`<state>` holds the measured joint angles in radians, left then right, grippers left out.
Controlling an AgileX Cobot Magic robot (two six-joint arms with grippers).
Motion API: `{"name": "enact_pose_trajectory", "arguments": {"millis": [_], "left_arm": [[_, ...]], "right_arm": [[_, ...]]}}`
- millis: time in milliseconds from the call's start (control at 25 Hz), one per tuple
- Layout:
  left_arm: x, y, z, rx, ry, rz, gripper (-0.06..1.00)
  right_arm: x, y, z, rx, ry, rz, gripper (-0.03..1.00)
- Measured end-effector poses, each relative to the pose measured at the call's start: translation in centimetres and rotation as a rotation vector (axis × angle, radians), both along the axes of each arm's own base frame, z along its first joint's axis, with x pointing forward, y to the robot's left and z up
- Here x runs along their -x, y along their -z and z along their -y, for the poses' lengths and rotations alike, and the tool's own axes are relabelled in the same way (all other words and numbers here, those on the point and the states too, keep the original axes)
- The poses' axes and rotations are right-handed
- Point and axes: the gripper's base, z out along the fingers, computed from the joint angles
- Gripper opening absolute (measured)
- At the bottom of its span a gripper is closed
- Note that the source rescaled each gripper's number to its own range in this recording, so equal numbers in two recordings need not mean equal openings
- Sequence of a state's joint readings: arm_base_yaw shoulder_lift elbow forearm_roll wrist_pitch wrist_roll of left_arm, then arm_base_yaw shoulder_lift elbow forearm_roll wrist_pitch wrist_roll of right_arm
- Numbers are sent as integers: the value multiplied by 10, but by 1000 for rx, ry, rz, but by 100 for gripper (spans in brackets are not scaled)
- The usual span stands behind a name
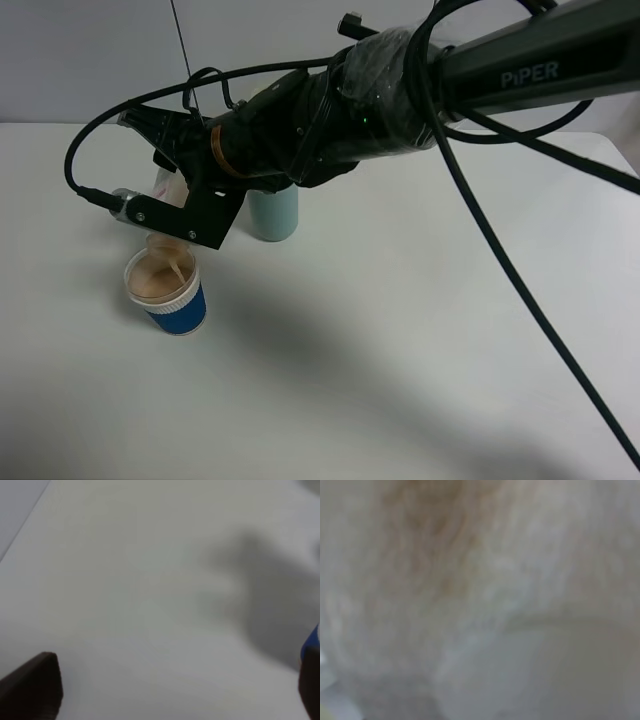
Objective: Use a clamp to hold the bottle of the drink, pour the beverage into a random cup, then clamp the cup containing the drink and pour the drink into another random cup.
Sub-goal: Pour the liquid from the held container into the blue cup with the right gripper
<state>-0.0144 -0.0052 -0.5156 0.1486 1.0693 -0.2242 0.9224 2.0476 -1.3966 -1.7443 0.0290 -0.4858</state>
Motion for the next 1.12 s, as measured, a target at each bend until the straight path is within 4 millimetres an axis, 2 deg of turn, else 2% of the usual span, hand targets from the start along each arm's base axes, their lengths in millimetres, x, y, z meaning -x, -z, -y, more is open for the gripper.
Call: {"name": "enact_pose_trajectory", "arguments": {"millis": [240, 640, 1120], "left_arm": [[0, 0, 0, 0, 0, 0, 88], [0, 0, 0, 0, 0, 0, 88], [0, 0, 0, 0, 0, 0, 88]], "right_arm": [[2, -1, -2, 9, -12, 15, 0], [4, -18, 1, -11, -18, 51, 0], [11, -23, -3, 41, -97, 131, 0]]}}
